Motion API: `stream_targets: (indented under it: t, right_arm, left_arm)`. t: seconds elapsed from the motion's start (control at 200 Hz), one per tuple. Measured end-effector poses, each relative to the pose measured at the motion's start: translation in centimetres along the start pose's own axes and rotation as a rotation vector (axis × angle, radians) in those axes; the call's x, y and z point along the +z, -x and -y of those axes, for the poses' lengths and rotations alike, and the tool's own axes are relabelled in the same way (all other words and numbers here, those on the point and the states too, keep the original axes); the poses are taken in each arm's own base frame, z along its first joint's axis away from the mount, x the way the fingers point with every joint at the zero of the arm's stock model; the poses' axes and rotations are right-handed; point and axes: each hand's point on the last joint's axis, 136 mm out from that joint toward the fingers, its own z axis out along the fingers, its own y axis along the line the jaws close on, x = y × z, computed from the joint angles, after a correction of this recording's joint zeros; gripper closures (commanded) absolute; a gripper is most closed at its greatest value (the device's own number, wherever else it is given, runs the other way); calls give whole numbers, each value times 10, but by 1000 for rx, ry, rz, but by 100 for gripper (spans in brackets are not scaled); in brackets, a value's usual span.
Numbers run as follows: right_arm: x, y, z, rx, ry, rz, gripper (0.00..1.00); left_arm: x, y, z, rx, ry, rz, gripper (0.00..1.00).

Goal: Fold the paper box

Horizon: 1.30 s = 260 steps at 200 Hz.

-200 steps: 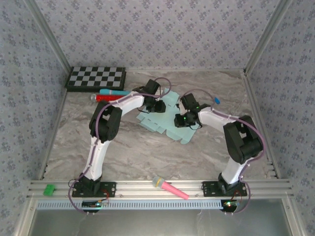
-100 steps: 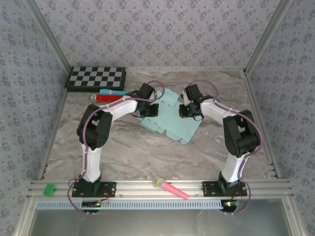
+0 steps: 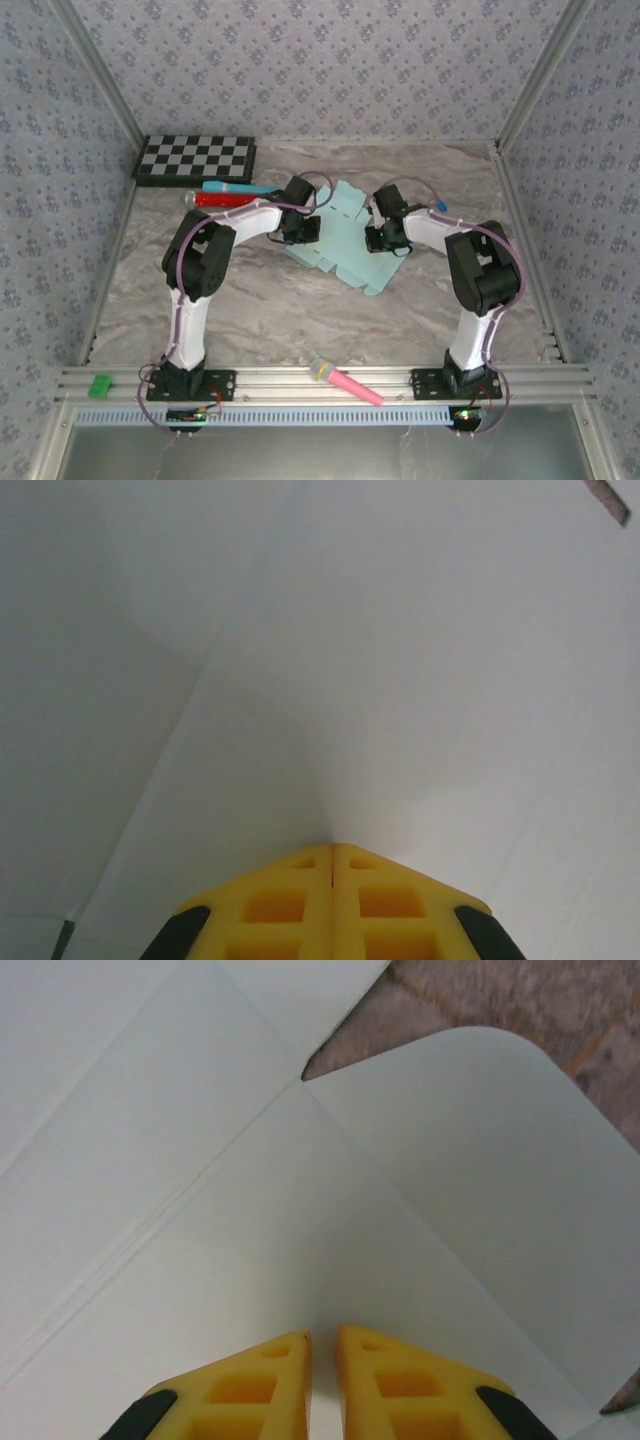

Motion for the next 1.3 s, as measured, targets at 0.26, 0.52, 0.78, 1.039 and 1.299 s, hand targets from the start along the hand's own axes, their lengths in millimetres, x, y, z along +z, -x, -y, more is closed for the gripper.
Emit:
stream_targets:
  t: [0.26, 0.52, 0.78, 1.039, 1.299]
  right_arm:
    - [-9, -32, -14, -13, -10, -1, 83]
    - [-13, -58, -46, -54, 21, -25, 83]
    - [-13, -69, -74, -74, 61, -43, 83]
    - [-18, -66, -81, -76, 76, -47, 82]
    - [-46, 1, -84, -20, 120, 89, 83]
  left_arm:
    - [11, 25, 14, 52, -27, 24, 95]
    - [20, 37, 30, 120, -86, 14, 85]
    - [20, 35, 35, 150, -114, -1, 84]
    - [16, 31, 38, 156, -134, -16, 78]
    - [-12, 44, 44, 145, -149, 14, 71]
